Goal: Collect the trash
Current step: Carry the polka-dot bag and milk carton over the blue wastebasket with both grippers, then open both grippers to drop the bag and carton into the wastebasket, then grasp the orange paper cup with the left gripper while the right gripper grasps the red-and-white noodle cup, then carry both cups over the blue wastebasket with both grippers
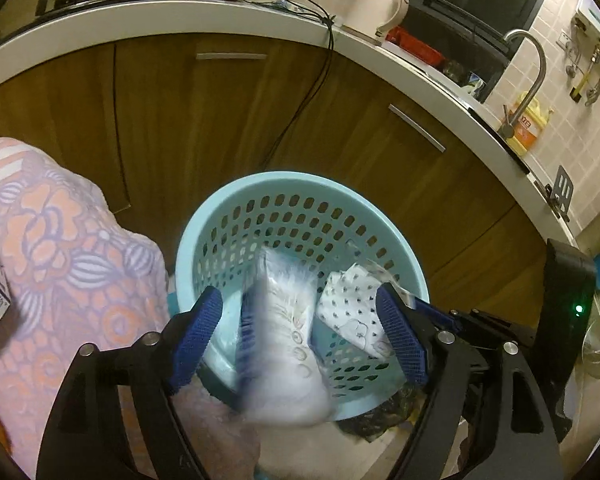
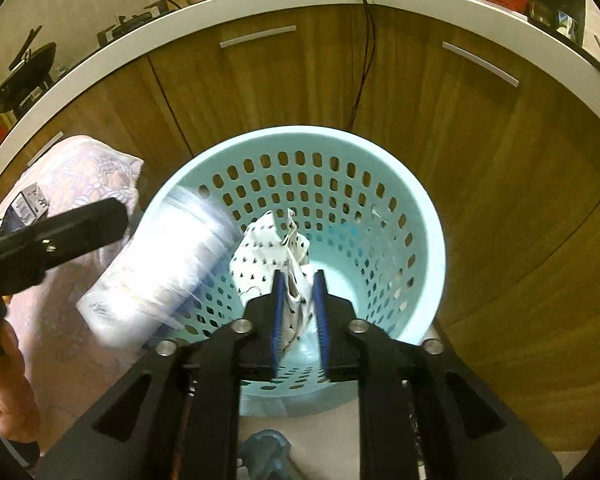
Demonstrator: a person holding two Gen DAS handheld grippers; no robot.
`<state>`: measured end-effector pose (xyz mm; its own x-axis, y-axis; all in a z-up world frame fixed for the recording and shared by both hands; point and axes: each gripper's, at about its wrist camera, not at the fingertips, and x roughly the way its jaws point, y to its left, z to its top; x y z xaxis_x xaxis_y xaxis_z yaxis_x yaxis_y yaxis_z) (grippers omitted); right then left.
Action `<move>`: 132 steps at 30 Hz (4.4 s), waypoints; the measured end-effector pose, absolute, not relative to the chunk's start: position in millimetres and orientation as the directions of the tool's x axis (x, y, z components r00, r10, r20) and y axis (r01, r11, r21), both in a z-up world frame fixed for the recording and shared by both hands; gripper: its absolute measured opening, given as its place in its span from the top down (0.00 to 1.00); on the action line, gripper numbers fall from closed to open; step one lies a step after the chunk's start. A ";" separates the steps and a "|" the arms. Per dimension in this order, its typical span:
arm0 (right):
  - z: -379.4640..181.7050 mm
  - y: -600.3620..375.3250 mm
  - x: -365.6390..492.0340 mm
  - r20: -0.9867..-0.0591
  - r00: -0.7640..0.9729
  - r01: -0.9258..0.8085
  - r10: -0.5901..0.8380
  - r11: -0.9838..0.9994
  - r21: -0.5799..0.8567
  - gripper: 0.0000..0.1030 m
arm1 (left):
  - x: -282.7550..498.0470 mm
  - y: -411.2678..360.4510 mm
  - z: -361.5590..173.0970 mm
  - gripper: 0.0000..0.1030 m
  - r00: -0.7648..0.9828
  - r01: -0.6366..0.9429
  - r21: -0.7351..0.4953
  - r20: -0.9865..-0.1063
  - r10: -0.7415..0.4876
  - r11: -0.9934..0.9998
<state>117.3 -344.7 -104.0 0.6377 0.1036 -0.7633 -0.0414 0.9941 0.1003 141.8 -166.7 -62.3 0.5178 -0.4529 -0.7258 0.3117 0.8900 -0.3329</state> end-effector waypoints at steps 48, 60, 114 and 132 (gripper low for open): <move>-52.8 -24.6 19.7 -0.590 0.603 -0.639 0.537 0.768 0.045 0.52 | -76.8 216.5 40.1 0.15 0.843 -0.384 -0.343 -0.510 0.173 0.857; -67.8 -16.3 33.7 -0.634 0.591 -0.623 0.499 0.781 0.033 0.44 | -12.5 222.8 -2.9 0.15 0.771 -0.351 -0.289 -0.629 0.100 0.891; -53.3 37.5 52.2 -0.681 0.518 -0.648 0.518 0.757 0.083 0.67 | -77.3 193.7 -16.3 0.37 0.813 -0.263 -0.341 -0.581 0.018 0.903; -15.3 -14.9 31.8 -0.592 0.570 -0.632 0.570 0.764 0.127 0.66 | -78.6 158.0 12.2 0.37 0.842 -0.174 -0.332 -0.538 -0.035 0.927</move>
<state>31.8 -14.9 -15.3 0.5700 0.5696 -0.5921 -0.6321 0.7644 0.1269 -78.6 158.0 12.2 0.8424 -0.0350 -0.5377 -0.1736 0.9271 -0.3323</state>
